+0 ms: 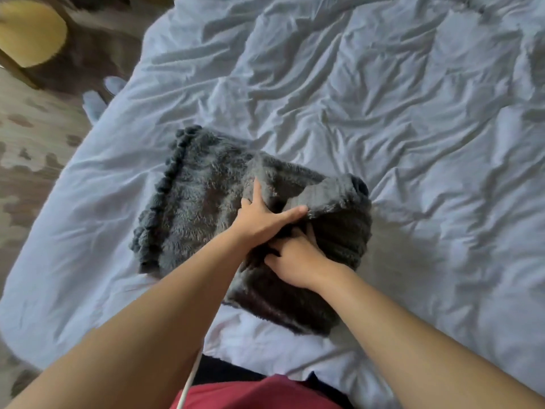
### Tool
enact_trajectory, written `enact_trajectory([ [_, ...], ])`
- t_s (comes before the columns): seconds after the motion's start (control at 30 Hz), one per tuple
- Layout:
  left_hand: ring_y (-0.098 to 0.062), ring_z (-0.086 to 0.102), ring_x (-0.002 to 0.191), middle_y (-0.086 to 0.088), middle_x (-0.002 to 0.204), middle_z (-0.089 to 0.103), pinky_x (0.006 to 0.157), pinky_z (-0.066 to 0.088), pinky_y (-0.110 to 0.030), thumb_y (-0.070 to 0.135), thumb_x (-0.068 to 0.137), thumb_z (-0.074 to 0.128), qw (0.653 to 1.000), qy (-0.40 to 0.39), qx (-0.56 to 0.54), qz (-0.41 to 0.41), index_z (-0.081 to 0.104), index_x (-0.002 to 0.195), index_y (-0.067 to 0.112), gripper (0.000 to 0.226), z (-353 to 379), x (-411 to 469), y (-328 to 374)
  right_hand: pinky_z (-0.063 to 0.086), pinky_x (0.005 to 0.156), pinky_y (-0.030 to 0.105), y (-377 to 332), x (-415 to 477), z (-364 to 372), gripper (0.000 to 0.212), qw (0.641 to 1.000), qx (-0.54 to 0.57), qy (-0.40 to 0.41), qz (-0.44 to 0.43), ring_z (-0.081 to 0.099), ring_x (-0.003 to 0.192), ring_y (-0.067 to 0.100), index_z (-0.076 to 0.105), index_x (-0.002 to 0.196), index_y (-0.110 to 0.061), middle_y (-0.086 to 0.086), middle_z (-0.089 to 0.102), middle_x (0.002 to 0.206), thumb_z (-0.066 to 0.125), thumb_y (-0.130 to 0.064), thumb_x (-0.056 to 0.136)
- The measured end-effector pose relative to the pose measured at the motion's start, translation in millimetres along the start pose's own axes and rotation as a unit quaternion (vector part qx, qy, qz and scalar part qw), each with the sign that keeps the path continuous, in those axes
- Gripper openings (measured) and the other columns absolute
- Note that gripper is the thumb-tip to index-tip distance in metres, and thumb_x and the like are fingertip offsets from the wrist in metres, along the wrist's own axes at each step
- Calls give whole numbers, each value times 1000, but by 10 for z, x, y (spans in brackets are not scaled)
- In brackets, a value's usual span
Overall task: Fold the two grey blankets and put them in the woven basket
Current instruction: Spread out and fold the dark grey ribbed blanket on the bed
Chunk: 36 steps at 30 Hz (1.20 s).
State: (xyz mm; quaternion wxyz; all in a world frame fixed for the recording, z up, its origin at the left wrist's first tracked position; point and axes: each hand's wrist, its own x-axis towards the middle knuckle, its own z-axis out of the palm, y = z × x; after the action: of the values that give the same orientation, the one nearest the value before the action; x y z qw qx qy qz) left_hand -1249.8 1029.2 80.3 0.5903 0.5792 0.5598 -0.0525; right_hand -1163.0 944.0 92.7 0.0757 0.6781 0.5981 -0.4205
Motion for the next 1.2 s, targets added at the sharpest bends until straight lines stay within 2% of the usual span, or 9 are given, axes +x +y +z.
enact_trajectory([
  [0.17,-38,14,144,-21,157,7,115,25,-51,83,48,67,993,-21,118,-14,-12,151,32,140,212,54,201,46,100,38,261,-103,-147,57,987,161,-24,10,51,123,29,57,132,-22,9,53,138,49,-9,76],
  [0.33,-37,55,113,-23,137,43,91,49,-41,52,70,75,962,10,273,-14,-4,151,21,117,234,132,261,44,78,20,529,-286,-65,42,945,219,232,75,63,99,19,74,96,-21,-1,72,101,48,4,74],
  [0.47,-19,54,67,-8,90,60,60,44,-31,25,79,67,948,19,317,-10,19,148,3,87,249,132,269,39,94,29,984,-420,-81,48,849,202,436,223,52,114,31,57,120,-9,13,52,124,62,3,74],
  [0.6,-17,45,55,-3,66,47,51,42,-34,8,84,54,949,29,312,17,44,125,-5,45,288,147,275,26,114,27,1361,-346,-412,85,906,245,295,180,30,141,18,26,150,-18,5,29,154,72,-4,80],
  [0.73,-27,52,73,-5,68,49,72,48,-34,1,85,46,942,-10,325,87,50,70,2,16,347,175,275,51,65,15,1346,26,-931,18,897,406,168,42,66,71,8,63,109,-27,-10,68,76,64,-23,91],
  [0.83,-31,56,103,-20,109,63,96,44,-36,-5,86,43,955,-96,256,115,66,97,-5,25,311,298,234,45,91,17,1286,303,-1137,58,953,300,29,18,60,105,6,62,118,-29,-18,64,111,84,-32,65],
  [0.97,-20,56,109,-5,106,65,88,47,-25,-3,79,54,979,-92,153,95,61,108,5,31,208,185,89,43,65,25,1177,536,-1090,36,976,204,-18,69,67,69,5,72,74,-34,-18,72,70,80,-62,53],
  [1.07,-22,58,108,-3,122,59,86,46,-25,23,82,64,991,-29,130,31,31,144,21,71,218,-7,-18,35,56,24,1140,605,-1042,37,974,188,25,122,62,63,12,65,70,-26,-10,68,62,78,-58,60],
  [1.2,-26,52,123,-4,137,52,100,43,-33,70,61,72,990,-8,71,-121,20,149,20,113,300,-260,-170,35,55,25,1083,629,-961,36,971,181,41,154,57,68,17,63,75,-18,4,67,85,73,-53,73],
])
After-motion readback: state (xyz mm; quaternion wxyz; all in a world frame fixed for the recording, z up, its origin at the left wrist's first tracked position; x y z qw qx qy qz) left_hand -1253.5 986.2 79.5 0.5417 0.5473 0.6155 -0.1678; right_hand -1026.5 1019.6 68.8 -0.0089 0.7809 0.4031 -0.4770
